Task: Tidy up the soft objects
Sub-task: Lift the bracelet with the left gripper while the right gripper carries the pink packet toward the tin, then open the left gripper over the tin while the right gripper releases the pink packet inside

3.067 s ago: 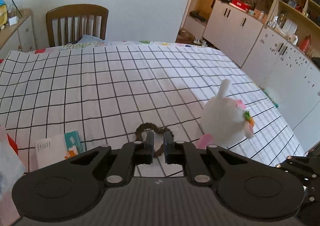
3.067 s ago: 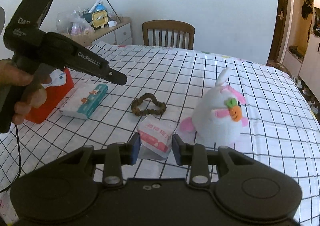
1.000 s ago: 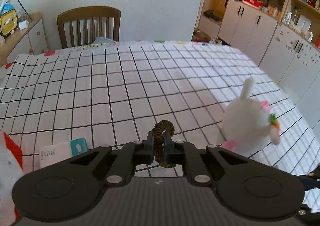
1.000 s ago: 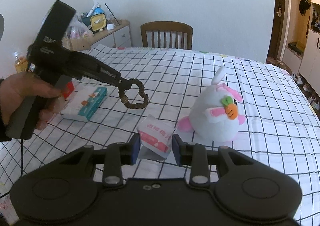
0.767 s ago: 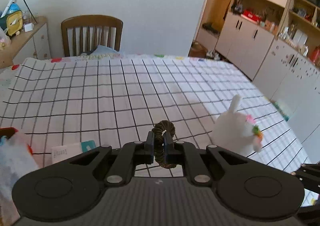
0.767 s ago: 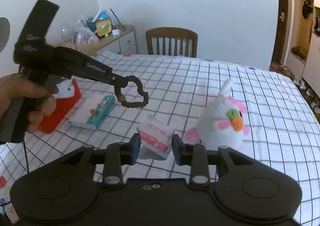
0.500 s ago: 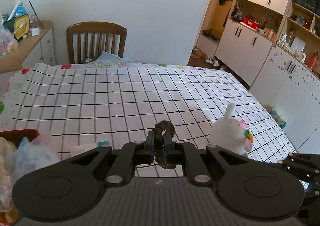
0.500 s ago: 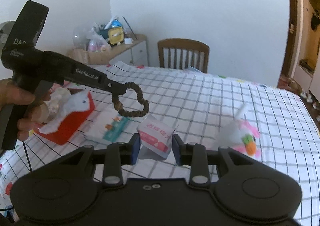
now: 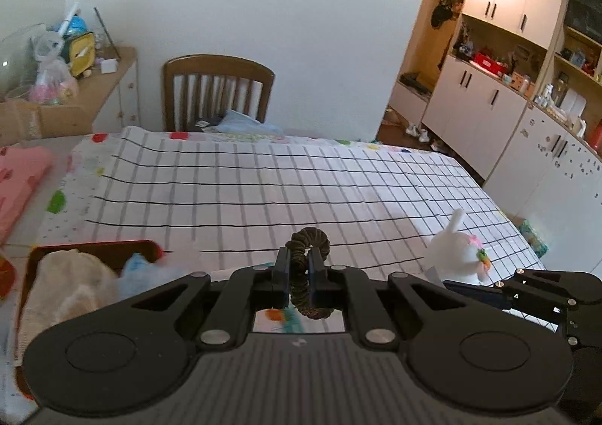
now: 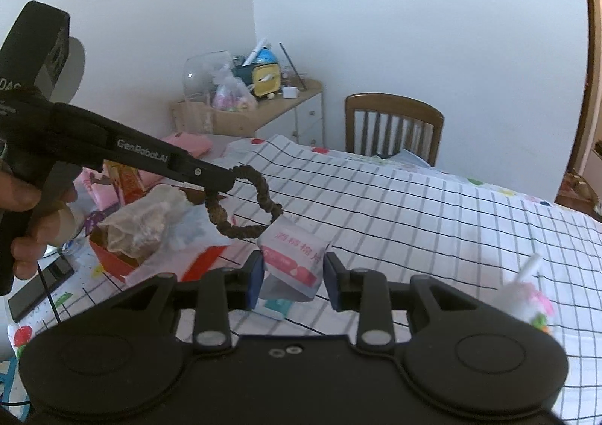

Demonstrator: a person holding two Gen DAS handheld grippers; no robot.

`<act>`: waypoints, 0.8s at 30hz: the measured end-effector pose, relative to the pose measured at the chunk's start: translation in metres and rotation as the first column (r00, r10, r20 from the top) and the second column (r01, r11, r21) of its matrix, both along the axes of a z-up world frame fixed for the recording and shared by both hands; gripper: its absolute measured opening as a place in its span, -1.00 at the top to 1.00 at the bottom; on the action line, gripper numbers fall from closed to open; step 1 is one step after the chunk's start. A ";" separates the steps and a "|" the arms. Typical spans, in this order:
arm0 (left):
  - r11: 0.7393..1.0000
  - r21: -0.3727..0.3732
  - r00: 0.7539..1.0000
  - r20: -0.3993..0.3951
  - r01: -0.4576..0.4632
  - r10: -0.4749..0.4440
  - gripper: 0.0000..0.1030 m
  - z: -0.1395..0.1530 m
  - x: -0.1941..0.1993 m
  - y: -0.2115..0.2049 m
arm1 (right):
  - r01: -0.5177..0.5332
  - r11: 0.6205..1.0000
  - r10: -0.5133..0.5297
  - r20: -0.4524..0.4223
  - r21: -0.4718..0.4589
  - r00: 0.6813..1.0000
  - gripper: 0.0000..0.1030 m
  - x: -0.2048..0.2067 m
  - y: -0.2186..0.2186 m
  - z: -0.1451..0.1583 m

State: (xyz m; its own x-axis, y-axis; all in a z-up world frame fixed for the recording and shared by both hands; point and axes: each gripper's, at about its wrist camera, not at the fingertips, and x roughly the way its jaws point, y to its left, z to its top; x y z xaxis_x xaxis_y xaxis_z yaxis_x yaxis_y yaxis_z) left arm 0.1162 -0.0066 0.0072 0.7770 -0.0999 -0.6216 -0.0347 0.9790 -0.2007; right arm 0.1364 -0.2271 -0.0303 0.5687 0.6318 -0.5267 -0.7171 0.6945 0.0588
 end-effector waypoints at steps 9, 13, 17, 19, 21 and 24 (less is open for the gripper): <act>0.998 -0.003 0.998 -0.008 -0.059 0.059 0.82 0.000 -0.022 0.053 | -0.039 0.999 0.039 0.000 -0.020 0.999 0.36 -0.010 0.042 -0.001; 0.997 -0.008 0.997 -0.009 -0.073 0.073 0.82 0.000 -0.029 0.074 | -0.051 0.998 0.051 -0.003 -0.024 0.999 0.36 -0.012 0.061 -0.002; 0.997 -0.014 0.997 -0.009 -0.082 0.082 0.82 -0.002 -0.034 0.092 | -0.075 0.996 0.075 -0.002 -0.040 0.997 0.36 -0.013 0.084 -0.004; 0.996 -0.014 0.996 -0.011 -0.085 0.085 0.82 -0.002 -0.036 0.100 | -0.091 0.994 0.091 0.001 -0.053 0.996 0.36 -0.014 0.098 -0.006; 0.996 -0.016 0.996 -0.017 -0.088 0.088 0.82 -0.004 -0.038 0.110 | -0.108 0.992 0.108 0.003 -0.067 0.994 0.36 -0.015 0.112 -0.008; 0.995 -0.013 0.995 -0.032 -0.095 0.094 0.82 -0.009 -0.040 0.124 | -0.124 0.989 0.123 -0.013 -0.083 0.992 0.36 -0.015 0.131 -0.014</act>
